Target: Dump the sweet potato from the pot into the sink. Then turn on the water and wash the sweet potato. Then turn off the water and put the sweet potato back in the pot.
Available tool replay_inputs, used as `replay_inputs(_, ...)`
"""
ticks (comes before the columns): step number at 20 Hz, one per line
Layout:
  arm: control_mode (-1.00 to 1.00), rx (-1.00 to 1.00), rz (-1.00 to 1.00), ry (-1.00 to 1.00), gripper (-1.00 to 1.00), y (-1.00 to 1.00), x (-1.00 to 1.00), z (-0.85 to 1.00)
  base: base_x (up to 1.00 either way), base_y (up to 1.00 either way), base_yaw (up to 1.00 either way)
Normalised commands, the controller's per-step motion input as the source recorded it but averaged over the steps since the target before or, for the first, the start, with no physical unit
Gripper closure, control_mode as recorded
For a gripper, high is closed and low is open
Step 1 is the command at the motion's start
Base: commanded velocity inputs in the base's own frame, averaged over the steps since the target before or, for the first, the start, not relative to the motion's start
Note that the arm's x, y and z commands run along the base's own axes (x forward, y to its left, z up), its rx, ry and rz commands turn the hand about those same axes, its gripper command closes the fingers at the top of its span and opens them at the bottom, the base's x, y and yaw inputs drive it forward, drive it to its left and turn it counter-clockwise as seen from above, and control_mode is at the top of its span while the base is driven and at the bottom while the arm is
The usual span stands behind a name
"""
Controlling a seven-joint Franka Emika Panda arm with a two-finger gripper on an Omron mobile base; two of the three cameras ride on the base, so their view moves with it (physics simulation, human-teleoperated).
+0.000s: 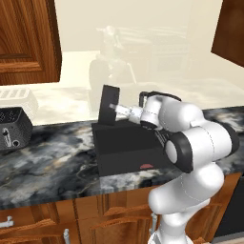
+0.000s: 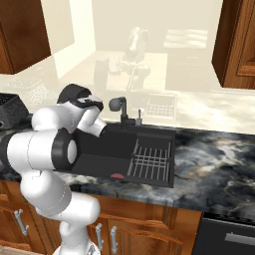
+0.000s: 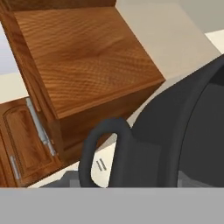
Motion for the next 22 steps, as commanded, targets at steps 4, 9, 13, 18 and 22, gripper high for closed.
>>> replay_inputs(4,-1.00,0.13,0.00,0.02,1.00,-0.26,-0.08,0.07,0.00,0.00,0.00)
replay_inputs(9,-1.00,0.13,0.00,0.04,1.00,-0.21,-0.01,0.04,0.00,0.00,0.00)
replay_inputs(13,-1.00,0.14,0.00,0.07,1.00,-0.11,0.00,0.01,0.00,0.00,0.00)
replay_inputs(18,-1.00,0.14,0.00,0.07,1.00,0.00,0.00,0.00,0.00,0.00,0.00)
replay_inputs(22,-1.00,0.14,0.00,0.04,1.00,0.00,0.00,0.00,0.00,0.00,0.00)
